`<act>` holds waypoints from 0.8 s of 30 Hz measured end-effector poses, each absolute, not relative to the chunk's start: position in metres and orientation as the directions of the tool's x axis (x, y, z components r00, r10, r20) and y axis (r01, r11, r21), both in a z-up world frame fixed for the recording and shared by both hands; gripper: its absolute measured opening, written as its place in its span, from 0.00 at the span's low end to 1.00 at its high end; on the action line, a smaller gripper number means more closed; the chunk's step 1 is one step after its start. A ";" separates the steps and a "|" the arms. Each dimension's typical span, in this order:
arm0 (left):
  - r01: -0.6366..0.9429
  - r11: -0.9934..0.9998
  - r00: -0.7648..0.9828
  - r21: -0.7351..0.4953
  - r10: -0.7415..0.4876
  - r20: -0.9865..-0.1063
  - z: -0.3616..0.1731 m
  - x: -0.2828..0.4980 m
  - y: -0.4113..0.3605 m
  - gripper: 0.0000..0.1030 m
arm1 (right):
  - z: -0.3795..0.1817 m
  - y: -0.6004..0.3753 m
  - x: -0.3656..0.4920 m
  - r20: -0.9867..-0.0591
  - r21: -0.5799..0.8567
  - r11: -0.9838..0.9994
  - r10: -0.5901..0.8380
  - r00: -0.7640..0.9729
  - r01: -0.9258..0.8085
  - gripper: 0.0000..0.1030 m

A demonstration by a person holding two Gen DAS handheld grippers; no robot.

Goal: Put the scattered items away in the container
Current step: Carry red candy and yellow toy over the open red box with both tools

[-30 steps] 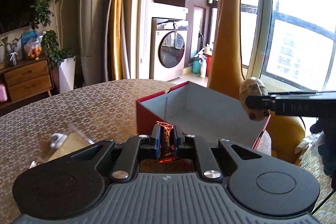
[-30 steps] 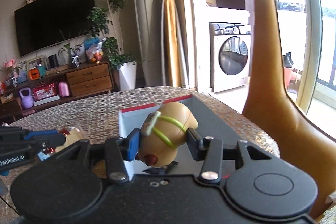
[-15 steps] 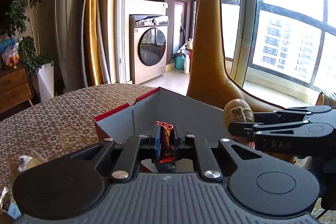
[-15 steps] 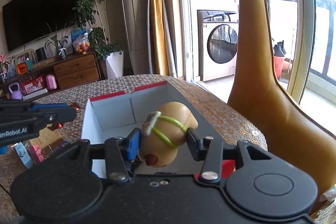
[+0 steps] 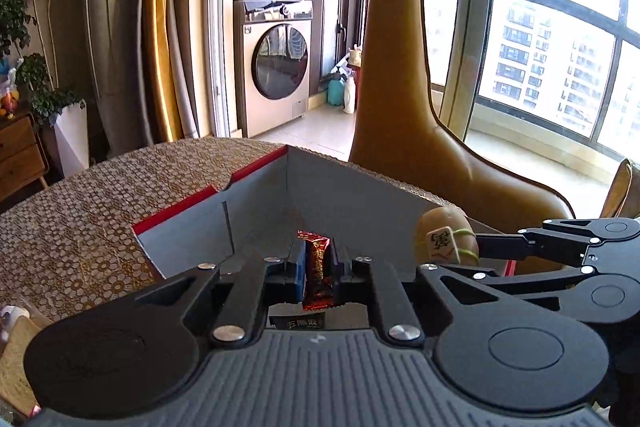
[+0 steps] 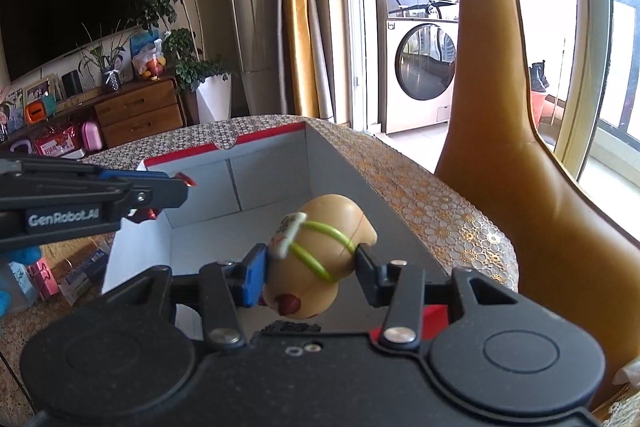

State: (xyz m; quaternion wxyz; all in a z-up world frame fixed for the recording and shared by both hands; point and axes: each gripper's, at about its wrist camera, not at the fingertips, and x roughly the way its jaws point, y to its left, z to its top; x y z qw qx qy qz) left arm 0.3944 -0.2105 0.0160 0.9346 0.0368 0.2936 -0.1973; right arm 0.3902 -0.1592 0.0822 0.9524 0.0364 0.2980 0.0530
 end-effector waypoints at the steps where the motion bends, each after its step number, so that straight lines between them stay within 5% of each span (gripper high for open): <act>1: 0.390 0.919 0.747 -0.047 -0.346 -0.567 0.015 0.397 -0.212 0.11 | 0.081 -0.159 0.392 -0.568 0.102 0.991 0.125 0.813 -0.081 1.00; 24: 0.409 0.913 0.640 -0.001 -0.287 -0.712 -0.018 0.455 -0.244 0.11 | 0.060 -0.150 0.423 -0.674 0.070 0.991 0.131 0.727 -0.113 1.00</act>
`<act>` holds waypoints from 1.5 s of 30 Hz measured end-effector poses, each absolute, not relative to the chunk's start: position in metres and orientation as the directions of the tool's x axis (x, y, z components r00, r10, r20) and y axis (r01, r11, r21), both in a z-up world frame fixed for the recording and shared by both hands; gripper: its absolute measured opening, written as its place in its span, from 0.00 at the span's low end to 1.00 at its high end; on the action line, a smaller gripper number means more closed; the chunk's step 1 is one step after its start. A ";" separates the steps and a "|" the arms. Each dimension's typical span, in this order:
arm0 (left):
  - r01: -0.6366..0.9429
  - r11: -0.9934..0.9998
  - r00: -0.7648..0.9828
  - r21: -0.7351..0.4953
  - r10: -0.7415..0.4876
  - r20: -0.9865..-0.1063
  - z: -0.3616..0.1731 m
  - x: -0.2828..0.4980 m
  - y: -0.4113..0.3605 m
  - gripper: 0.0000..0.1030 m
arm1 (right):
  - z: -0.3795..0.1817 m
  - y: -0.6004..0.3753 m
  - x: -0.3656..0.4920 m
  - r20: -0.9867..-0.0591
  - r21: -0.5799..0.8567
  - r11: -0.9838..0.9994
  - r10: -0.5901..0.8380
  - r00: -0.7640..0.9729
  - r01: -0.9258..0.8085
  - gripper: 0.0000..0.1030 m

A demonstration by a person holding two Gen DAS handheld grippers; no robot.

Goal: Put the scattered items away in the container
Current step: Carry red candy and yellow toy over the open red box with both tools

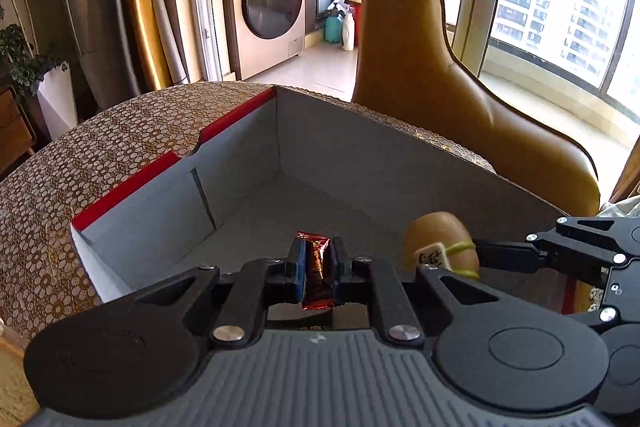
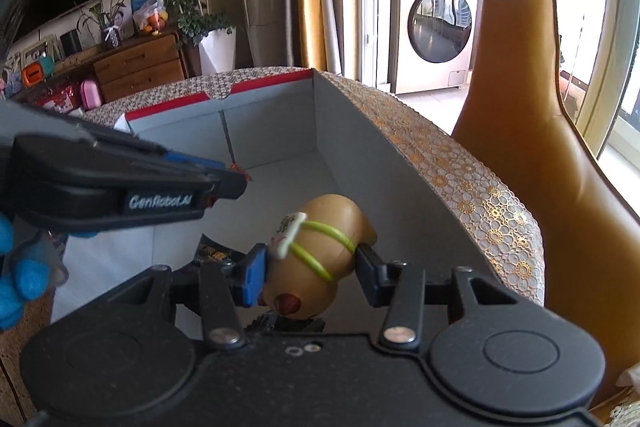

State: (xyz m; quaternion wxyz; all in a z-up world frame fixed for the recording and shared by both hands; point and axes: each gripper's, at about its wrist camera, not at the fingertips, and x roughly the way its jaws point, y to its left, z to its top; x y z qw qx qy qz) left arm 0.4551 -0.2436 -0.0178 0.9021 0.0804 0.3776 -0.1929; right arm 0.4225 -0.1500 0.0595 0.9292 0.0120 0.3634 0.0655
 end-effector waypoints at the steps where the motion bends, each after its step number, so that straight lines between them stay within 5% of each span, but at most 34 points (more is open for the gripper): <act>1: 0.413 0.911 0.637 0.004 -0.286 -0.716 -0.017 0.457 -0.245 0.11 | 0.059 -0.149 0.424 -0.678 0.066 0.991 0.129 0.724 -0.115 1.00; 28: 0.483 0.875 0.362 0.002 -0.199 -0.911 -0.060 0.504 -0.283 0.11 | 0.047 -0.138 0.446 -0.809 0.012 0.983 0.117 0.576 -0.182 1.00; 45: 0.477 0.879 0.283 -0.016 -0.171 -0.944 -0.077 0.503 -0.281 0.11 | 0.041 -0.136 0.456 -0.857 0.018 0.979 0.121 0.502 -0.205 1.00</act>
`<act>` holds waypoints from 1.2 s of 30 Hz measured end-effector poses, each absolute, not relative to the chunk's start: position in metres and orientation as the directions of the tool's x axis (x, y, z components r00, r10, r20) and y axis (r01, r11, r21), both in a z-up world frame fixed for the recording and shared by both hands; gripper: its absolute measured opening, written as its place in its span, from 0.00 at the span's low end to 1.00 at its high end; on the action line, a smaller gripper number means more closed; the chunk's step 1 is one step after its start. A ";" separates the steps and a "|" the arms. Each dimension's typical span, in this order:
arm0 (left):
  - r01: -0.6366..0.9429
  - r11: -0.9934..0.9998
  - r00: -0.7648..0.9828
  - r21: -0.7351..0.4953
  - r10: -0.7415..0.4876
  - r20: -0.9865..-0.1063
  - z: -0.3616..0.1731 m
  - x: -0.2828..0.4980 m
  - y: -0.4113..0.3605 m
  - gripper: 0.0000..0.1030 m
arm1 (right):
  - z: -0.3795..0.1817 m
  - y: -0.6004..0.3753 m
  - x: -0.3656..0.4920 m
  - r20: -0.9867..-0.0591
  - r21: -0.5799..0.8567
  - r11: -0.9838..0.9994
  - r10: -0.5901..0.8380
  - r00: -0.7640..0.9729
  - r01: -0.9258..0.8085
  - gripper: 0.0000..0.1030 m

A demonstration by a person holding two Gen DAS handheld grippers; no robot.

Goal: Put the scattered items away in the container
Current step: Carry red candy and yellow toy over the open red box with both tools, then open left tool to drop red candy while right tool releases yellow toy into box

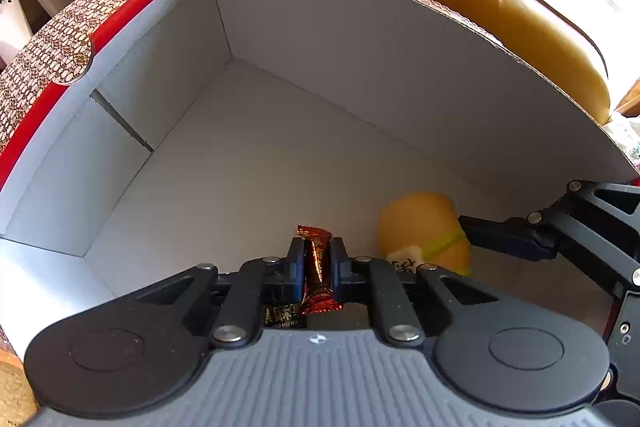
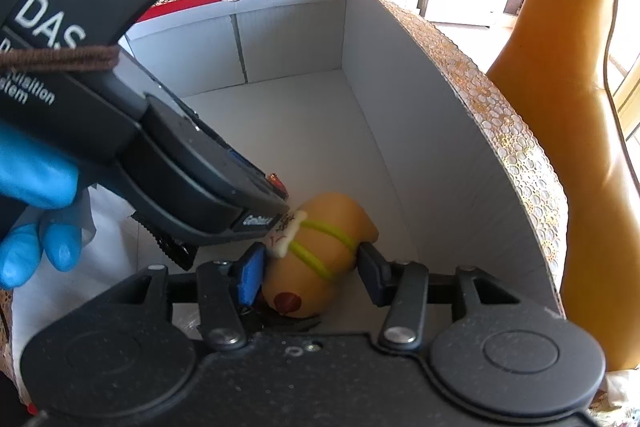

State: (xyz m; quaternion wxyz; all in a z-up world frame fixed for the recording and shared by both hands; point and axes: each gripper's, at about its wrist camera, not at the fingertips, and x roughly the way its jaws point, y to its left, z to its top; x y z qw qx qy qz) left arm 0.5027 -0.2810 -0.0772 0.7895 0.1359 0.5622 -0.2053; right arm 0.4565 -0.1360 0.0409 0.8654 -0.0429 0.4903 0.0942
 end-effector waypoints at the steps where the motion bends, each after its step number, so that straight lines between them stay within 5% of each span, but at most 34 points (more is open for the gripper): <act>1: 0.475 0.880 0.287 -0.017 -0.173 -0.942 -0.076 0.503 -0.281 0.11 | 0.041 -0.136 0.457 -0.858 0.018 0.978 0.122 0.500 -0.208 1.00; 36: 0.443 0.896 0.484 -0.025 -0.263 -0.835 0.037 0.405 -0.236 0.12 | 0.112 -0.125 0.396 -0.755 0.010 0.981 0.135 0.642 -0.194 1.00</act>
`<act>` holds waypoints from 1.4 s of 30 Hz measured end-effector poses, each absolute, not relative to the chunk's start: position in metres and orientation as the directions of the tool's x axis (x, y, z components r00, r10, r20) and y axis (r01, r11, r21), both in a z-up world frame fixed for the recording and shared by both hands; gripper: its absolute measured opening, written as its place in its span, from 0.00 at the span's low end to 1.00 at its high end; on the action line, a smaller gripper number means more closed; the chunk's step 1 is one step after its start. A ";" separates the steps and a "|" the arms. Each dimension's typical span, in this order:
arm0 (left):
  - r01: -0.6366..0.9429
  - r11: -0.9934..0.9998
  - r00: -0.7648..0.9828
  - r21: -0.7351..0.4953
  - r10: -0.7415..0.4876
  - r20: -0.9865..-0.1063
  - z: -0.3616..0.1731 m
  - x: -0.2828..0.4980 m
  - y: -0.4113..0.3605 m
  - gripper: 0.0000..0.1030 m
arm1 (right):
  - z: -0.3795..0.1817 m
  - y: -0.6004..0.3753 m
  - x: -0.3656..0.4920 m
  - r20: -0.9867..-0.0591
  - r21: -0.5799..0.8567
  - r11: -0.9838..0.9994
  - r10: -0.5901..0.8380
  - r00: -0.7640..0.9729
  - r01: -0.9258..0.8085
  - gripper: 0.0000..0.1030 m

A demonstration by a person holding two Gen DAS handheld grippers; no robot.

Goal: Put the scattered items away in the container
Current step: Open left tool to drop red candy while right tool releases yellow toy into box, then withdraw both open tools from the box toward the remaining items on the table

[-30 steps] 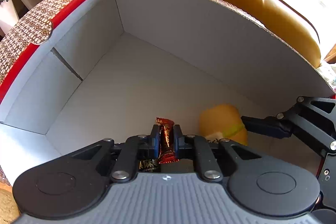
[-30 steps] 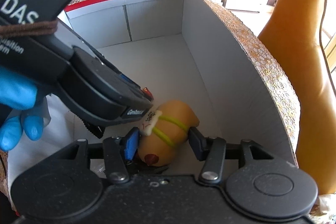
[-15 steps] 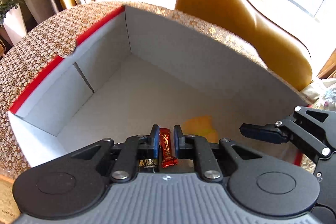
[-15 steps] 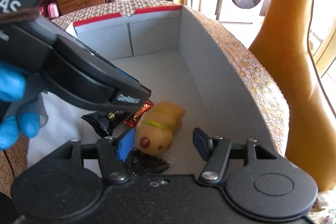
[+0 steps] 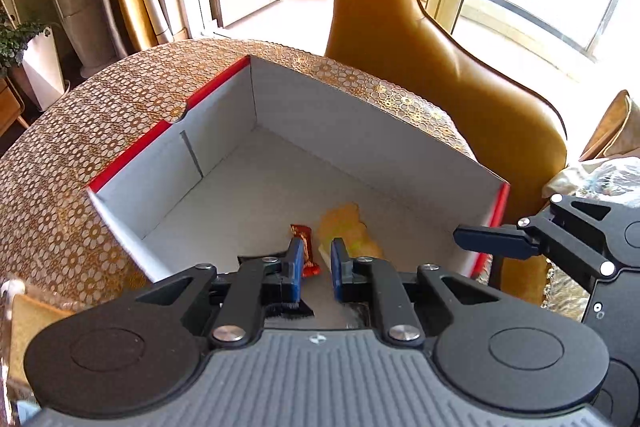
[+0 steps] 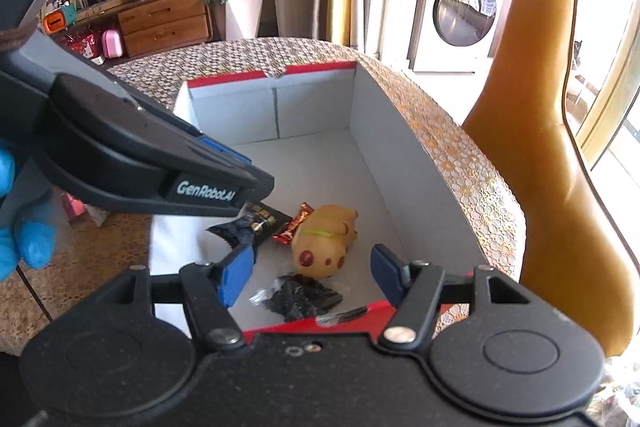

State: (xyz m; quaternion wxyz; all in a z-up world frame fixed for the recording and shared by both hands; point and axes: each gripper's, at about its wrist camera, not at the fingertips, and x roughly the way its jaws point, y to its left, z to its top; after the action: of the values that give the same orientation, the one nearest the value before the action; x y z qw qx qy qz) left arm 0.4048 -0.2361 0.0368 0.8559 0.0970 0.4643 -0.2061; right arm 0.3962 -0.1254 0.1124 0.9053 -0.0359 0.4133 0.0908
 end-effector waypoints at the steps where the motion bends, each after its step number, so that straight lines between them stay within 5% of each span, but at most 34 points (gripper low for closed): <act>1: 0.442 0.897 0.486 -0.025 -0.263 -0.834 0.038 0.400 -0.234 0.12 | 0.114 -0.124 0.394 -0.752 0.010 0.980 0.137 0.645 -0.197 1.00; 15: 0.399 0.915 0.525 -0.055 -0.277 -0.805 0.052 0.349 -0.199 0.13 | 0.130 -0.108 0.353 -0.717 0.007 0.979 0.148 0.681 -0.205 1.00; 29: 0.367 0.926 0.600 -0.087 -0.307 -0.738 0.053 0.269 -0.159 0.30 | 0.132 -0.082 0.312 -0.689 -0.051 0.972 0.131 0.713 -0.229 1.00; 33: 0.378 0.921 0.602 -0.099 -0.326 -0.729 0.052 0.249 -0.149 0.41 | 0.132 -0.073 0.304 -0.688 -0.076 0.969 0.119 0.716 -0.234 1.00; 42: 0.247 0.966 0.695 -0.072 -0.228 -0.682 0.061 0.218 -0.101 0.42 | 0.127 -0.045 0.289 -0.666 -0.083 0.959 0.149 0.731 -0.271 1.00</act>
State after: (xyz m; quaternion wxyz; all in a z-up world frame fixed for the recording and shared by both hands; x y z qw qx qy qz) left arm 0.2177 -0.1012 0.0605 0.9205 0.0129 0.3685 -0.1292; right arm 0.2886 -0.0446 0.1267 0.9263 -0.0875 0.3486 0.1134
